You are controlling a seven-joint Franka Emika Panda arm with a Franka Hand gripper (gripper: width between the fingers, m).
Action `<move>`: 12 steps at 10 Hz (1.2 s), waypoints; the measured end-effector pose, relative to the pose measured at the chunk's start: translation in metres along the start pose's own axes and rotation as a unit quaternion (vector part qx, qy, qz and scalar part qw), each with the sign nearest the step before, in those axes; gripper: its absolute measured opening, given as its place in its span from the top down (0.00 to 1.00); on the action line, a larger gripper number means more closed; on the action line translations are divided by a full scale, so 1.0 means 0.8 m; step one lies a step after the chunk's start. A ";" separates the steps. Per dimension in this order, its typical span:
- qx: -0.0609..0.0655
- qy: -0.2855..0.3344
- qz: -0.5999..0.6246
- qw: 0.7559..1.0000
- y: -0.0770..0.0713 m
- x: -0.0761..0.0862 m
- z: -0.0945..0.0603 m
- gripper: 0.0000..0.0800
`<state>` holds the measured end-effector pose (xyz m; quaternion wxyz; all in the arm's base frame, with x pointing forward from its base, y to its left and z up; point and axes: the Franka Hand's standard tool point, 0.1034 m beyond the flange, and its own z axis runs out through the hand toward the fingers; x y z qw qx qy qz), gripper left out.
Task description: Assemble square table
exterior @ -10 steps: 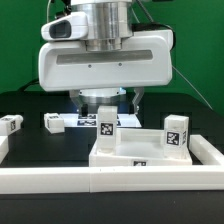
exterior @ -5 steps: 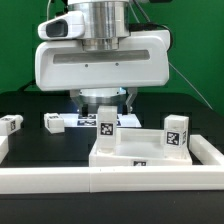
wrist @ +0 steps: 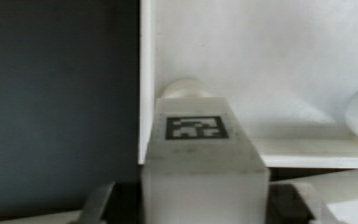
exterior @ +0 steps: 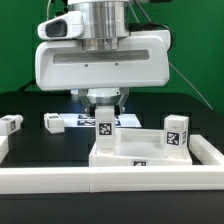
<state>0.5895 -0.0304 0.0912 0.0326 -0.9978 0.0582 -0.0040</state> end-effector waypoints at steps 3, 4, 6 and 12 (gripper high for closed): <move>0.005 0.011 0.157 0.987 -0.003 0.000 0.001 0.64; 0.005 0.014 0.202 0.979 -0.005 0.000 0.001 0.64; 0.008 0.017 0.295 0.955 -0.009 0.001 0.002 0.64; 0.016 0.014 0.529 0.849 -0.029 0.001 0.005 0.64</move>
Offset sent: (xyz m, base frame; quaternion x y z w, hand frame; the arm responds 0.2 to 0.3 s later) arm -0.0095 0.0052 -0.0027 -0.0015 0.0082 0.2869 0.9579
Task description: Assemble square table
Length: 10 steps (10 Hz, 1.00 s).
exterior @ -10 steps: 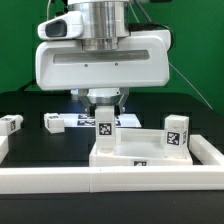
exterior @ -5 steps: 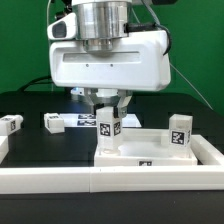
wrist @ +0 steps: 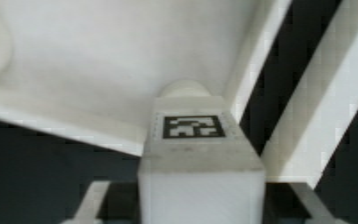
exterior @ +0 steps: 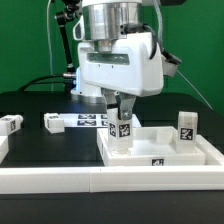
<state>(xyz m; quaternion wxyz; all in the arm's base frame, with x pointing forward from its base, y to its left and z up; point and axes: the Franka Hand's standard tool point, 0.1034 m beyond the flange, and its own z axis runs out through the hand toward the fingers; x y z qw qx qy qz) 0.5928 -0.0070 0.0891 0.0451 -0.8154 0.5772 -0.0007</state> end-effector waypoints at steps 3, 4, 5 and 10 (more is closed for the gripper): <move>0.001 -0.003 0.088 0.996 -0.003 -0.009 0.001 0.64; 0.003 -0.006 0.116 0.993 -0.003 -0.009 0.001 0.64; 0.003 -0.007 0.129 0.992 -0.004 -0.010 0.001 0.64; 0.005 -0.009 0.072 0.997 -0.004 -0.011 0.001 0.24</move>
Offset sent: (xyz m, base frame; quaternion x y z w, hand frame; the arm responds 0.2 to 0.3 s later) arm 0.0000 0.0021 -0.0017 -0.0157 -0.0085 0.1825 0.9830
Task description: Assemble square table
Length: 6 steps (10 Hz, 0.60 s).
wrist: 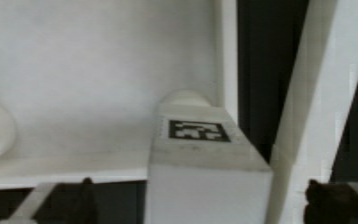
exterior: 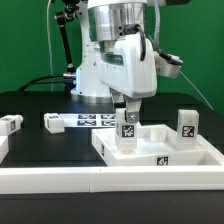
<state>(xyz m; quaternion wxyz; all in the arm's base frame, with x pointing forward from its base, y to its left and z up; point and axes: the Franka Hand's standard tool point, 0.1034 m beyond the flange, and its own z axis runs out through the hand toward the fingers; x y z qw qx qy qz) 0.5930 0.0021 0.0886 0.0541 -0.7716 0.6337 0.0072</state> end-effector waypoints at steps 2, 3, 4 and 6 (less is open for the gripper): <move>0.000 0.000 -0.090 0.996 0.000 -0.002 0.001 0.20; -0.001 0.000 -0.154 0.988 0.000 -0.003 0.002 0.19; -0.001 0.000 -0.208 0.978 0.001 -0.002 0.003 0.19; -0.002 0.000 -0.282 0.959 0.001 -0.002 0.003 0.19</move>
Offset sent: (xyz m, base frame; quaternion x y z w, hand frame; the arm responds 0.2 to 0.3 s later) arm 0.0034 0.0083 -0.0042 0.0298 -0.0241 -0.2845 0.9579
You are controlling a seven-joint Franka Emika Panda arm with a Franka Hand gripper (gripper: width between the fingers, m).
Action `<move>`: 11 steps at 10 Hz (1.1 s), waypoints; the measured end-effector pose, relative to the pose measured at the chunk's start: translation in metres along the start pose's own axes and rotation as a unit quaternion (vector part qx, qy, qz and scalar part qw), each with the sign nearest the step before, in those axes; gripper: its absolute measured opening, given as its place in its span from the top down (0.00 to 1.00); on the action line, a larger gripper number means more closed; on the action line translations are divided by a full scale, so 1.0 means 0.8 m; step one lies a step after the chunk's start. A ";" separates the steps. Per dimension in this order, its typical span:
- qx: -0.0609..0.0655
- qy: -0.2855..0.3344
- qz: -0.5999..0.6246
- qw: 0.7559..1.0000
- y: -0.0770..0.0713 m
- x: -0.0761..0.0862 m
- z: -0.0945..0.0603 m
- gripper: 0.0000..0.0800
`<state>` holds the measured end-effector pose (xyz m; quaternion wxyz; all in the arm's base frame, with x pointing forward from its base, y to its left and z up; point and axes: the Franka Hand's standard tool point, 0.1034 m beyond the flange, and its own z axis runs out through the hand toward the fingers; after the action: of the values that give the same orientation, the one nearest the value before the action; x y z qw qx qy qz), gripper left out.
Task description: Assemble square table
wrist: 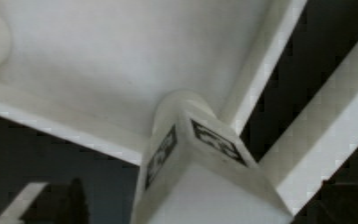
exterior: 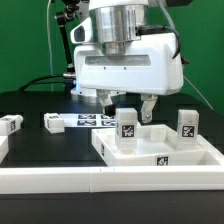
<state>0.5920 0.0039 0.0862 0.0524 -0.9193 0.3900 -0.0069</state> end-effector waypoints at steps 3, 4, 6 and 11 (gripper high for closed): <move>-0.001 0.000 -0.104 0.995 0.001 0.000 0.001 0.19; -0.002 0.000 -0.138 0.990 0.002 0.000 0.001 0.19; -0.002 0.000 -0.204 0.979 0.002 0.000 0.001 0.19; -0.022 0.004 -0.337 0.941 0.002 0.001 0.001 0.19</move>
Offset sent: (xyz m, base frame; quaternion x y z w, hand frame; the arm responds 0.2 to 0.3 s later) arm 0.0007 0.0030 -0.0007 0.0021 0.0005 -0.2009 0.9796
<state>0.5911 0.0022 0.0850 0.0253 -0.9978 0.0579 -0.0189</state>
